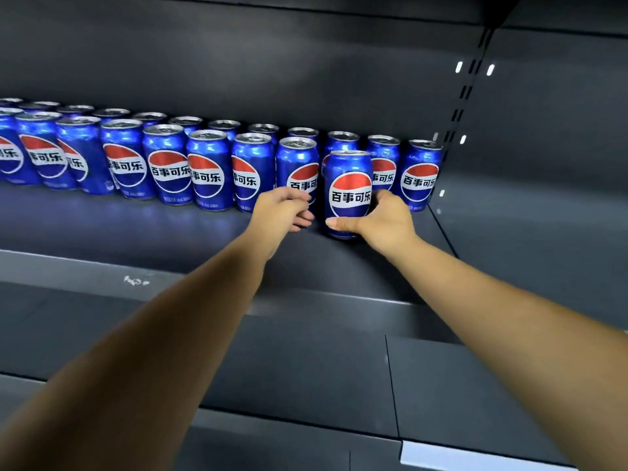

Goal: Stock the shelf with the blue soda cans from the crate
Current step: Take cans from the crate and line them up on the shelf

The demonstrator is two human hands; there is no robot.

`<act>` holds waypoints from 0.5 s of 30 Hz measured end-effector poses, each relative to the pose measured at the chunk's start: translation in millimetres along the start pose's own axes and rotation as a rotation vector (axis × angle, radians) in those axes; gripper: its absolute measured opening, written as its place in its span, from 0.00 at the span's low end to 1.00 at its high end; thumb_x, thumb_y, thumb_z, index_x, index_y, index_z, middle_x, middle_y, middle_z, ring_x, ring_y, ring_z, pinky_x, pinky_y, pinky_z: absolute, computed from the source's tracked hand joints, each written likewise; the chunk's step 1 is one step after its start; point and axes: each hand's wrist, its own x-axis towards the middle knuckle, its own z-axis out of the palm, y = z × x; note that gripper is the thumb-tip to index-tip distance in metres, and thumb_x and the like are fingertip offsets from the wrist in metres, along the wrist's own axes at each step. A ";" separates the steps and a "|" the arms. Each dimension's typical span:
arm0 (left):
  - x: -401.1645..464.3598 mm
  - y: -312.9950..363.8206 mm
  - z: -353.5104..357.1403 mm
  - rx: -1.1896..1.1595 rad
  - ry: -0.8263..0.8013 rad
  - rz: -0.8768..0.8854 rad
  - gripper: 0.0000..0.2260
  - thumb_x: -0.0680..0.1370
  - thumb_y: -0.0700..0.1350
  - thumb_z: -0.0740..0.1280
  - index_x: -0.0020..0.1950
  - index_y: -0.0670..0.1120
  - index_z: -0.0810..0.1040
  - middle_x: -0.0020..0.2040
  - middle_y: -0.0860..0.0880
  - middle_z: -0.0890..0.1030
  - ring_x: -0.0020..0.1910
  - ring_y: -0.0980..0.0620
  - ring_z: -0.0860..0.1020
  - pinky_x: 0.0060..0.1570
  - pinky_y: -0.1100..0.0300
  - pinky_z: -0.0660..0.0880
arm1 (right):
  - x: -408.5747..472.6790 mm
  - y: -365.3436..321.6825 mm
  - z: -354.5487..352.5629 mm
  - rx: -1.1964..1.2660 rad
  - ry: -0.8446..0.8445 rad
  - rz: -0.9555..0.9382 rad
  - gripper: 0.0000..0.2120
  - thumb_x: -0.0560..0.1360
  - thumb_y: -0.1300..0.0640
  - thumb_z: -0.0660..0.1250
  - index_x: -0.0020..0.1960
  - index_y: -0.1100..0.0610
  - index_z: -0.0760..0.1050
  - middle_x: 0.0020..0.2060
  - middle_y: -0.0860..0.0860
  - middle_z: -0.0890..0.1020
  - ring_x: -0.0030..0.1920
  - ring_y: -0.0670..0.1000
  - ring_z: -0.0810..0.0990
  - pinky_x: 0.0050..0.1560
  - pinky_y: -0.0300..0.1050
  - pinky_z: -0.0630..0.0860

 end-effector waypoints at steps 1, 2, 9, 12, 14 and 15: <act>0.0 -0.7 0.0 -0.008 -0.003 -0.004 0.06 0.79 0.37 0.60 0.49 0.45 0.76 0.36 0.47 0.80 0.35 0.53 0.78 0.39 0.64 0.73 | 4.1 -1.2 1.8 -0.020 0.002 -0.004 0.35 0.57 0.45 0.81 0.58 0.58 0.75 0.52 0.49 0.81 0.52 0.50 0.79 0.53 0.45 0.76; -0.6 -0.8 0.3 -0.019 -0.004 -0.005 0.06 0.79 0.37 0.61 0.50 0.45 0.76 0.36 0.47 0.80 0.36 0.53 0.78 0.40 0.64 0.73 | 7.3 -2.8 3.1 -0.030 0.000 -0.006 0.34 0.57 0.45 0.81 0.58 0.57 0.75 0.51 0.48 0.81 0.51 0.49 0.79 0.51 0.43 0.75; -5.8 -1.9 6.8 0.028 -0.034 0.042 0.04 0.79 0.39 0.63 0.52 0.44 0.73 0.39 0.47 0.79 0.37 0.56 0.75 0.31 0.77 0.70 | 17.1 -9.0 13.9 -0.088 0.039 0.036 0.32 0.61 0.43 0.79 0.56 0.59 0.73 0.53 0.53 0.81 0.51 0.52 0.78 0.47 0.44 0.74; -4.5 -3.3 7.2 0.044 -0.017 0.063 0.05 0.80 0.42 0.61 0.45 0.49 0.72 0.40 0.48 0.77 0.38 0.56 0.74 0.32 0.78 0.69 | 15.3 -11.3 21.3 -0.176 0.052 0.019 0.34 0.62 0.43 0.78 0.57 0.61 0.69 0.55 0.56 0.79 0.56 0.57 0.78 0.54 0.52 0.75; -3.2 -3.9 6.9 0.041 -0.010 0.058 0.06 0.81 0.43 0.60 0.44 0.49 0.72 0.39 0.48 0.77 0.38 0.56 0.74 0.33 0.76 0.70 | 14.7 -10.9 25.8 -0.197 0.052 0.006 0.33 0.63 0.43 0.77 0.57 0.61 0.67 0.55 0.57 0.79 0.56 0.58 0.78 0.56 0.54 0.74; -2.3 -4.3 6.6 0.044 -0.012 0.056 0.06 0.81 0.43 0.60 0.44 0.50 0.72 0.39 0.48 0.77 0.39 0.55 0.74 0.35 0.73 0.71 | 14.8 -9.9 28.1 -0.196 0.053 0.003 0.33 0.64 0.44 0.77 0.57 0.61 0.67 0.55 0.57 0.79 0.56 0.58 0.77 0.56 0.54 0.74</act>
